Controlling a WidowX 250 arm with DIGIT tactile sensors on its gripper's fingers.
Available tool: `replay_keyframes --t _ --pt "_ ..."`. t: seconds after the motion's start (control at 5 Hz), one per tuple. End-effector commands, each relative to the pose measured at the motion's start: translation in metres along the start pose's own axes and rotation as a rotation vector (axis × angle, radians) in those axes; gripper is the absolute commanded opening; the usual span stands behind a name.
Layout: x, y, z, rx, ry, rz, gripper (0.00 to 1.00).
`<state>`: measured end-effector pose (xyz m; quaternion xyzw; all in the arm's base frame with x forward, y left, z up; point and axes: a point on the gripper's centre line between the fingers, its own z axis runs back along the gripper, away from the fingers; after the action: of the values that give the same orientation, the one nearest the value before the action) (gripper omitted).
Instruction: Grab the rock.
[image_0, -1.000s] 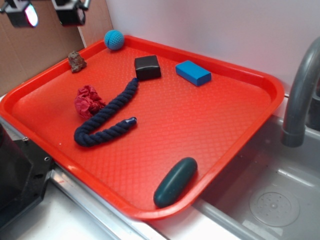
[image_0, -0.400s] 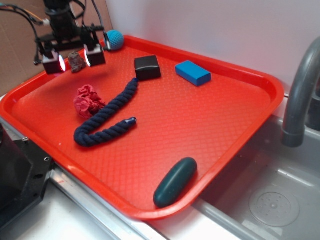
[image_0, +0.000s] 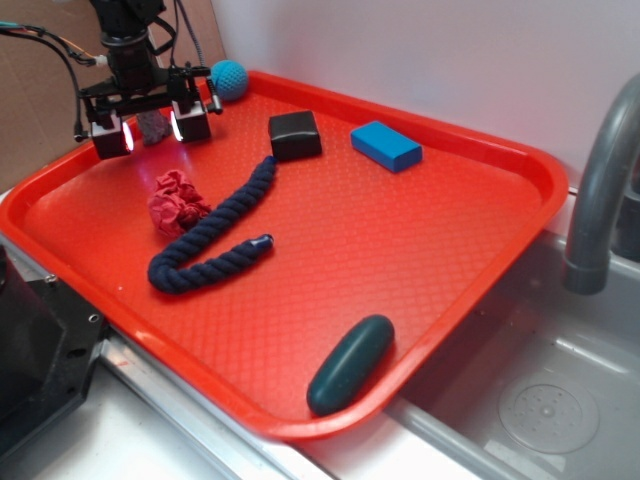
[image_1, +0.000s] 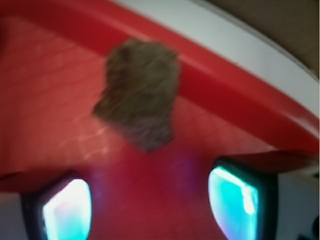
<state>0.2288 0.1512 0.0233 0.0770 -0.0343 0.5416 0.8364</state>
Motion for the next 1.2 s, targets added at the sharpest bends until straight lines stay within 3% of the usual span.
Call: replay_keyframes --t 0.0,0.2,0.6,1.0 --pt "0.019 0.019 0.03 -0.083 -0.061 0.156 1.0" --pt "0.021 0.019 0.029 -0.049 -0.09 0.161 1.0" --pt "0.029 0.004 0.02 -0.077 -0.076 0.173 1.0" --pt "0.039 -0.004 0.013 -0.066 -0.067 0.188 1.0"
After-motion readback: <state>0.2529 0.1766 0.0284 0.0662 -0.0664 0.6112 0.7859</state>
